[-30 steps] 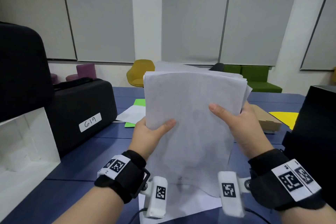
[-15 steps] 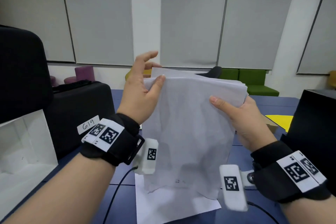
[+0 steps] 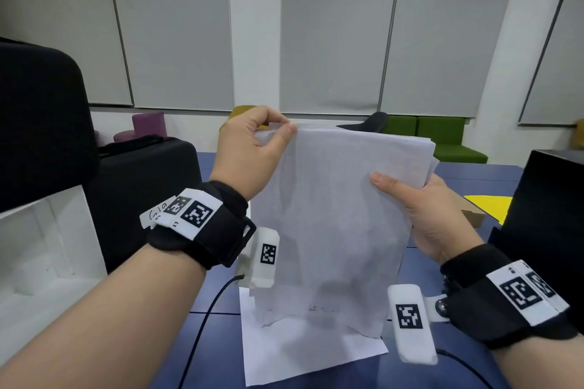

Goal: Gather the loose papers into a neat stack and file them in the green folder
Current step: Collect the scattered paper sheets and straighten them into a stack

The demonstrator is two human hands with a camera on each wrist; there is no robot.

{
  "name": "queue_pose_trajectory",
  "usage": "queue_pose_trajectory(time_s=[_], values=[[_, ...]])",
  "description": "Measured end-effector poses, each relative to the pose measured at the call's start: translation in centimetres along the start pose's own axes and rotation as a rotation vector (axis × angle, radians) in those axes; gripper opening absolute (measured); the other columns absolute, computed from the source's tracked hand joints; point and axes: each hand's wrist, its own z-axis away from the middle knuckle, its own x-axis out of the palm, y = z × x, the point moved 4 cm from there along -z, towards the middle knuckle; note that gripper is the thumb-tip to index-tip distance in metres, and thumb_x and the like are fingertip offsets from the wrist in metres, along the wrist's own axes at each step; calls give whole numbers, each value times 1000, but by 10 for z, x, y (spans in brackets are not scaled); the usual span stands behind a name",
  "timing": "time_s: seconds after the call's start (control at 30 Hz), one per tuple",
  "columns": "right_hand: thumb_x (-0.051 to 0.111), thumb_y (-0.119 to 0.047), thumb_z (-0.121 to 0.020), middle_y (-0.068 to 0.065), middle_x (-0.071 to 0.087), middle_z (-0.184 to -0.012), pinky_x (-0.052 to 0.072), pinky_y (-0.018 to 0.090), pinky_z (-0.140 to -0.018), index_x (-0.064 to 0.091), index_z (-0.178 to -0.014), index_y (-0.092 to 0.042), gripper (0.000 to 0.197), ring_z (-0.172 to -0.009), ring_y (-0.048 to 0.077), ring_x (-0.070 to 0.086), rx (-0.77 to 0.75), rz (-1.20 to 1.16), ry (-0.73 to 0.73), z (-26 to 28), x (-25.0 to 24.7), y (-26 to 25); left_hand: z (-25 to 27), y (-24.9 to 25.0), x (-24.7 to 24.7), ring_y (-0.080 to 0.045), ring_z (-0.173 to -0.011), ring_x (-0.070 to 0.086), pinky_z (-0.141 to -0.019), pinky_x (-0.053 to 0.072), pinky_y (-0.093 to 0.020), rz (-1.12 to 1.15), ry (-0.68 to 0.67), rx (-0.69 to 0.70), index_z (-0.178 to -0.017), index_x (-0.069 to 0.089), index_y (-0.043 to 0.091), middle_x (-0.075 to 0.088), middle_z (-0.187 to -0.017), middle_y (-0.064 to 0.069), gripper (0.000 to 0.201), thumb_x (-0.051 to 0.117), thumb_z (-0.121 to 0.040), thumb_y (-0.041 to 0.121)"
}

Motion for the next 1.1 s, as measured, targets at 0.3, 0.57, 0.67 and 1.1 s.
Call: queue_pose_trajectory(time_s=[0.3, 0.57, 0.67, 1.1], values=[[94, -46, -28, 6, 75, -105, 54, 38, -85, 69, -110, -11, 93, -99, 25, 71, 52, 18, 51, 3, -5, 28, 7, -13, 1, -19, -77, 46, -74, 39, -38, 532, 153, -347, -68, 56, 25, 52, -80, -6, 17, 63, -76, 38], [74, -4, -75, 6, 74, -108, 54, 40, -90, 66, -115, -11, 41, -102, 26, 69, 97, 27, 52, 11, -5, 34, 52, -57, 14, -19, -104, 69, -82, 58, -32, 422, -84, -384, -126, 54, 11, 70, -116, -5, 79, 81, -59, 41], [71, 0, -79, 4, 74, -109, 53, 37, -90, 67, -114, -13, 38, -105, 24, 69, 111, 76, 29, 18, -6, 45, 68, -68, 21, -19, -97, 72, -80, 56, -33, 473, -131, -488, -114, 65, 12, 75, -106, -4, 54, 84, -66, 27], [68, 8, -79, 5, 75, -105, 54, 34, -87, 65, -111, -10, 37, -101, 23, 70, 75, 144, 9, 12, -8, 30, 58, -39, 22, -20, -100, 71, -88, 56, -34, 547, -209, -439, -114, 66, 12, 75, -107, -3, 45, 79, -71, 21]])
